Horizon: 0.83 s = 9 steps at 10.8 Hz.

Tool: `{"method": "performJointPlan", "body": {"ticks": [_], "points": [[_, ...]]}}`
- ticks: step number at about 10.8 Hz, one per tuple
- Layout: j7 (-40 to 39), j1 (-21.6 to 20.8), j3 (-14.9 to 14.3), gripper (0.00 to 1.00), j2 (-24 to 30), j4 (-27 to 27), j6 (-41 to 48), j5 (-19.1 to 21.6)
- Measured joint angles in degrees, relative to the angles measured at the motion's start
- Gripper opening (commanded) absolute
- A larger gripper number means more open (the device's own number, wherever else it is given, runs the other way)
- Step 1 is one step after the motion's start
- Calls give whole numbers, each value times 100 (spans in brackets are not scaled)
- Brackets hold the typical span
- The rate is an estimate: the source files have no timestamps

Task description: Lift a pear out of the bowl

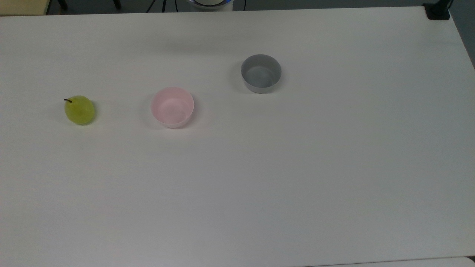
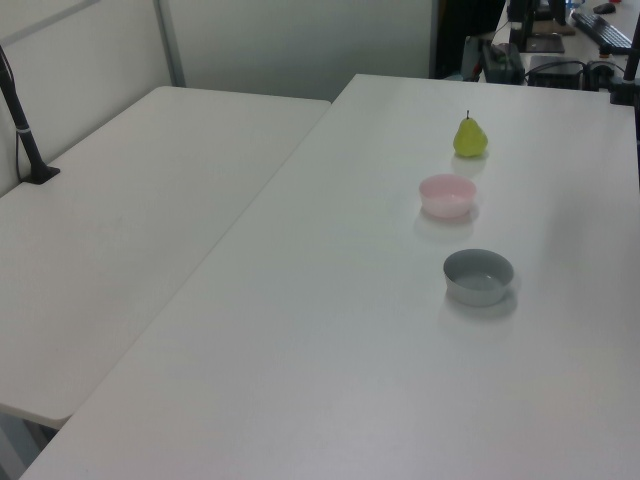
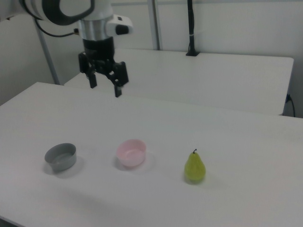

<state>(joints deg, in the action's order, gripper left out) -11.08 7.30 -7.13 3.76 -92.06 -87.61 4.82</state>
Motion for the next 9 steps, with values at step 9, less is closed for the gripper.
{"method": "performJointPlan", "body": {"ticks": [9], "points": [[370,-846,133,100,-469,-178,-1060,-128]]}}
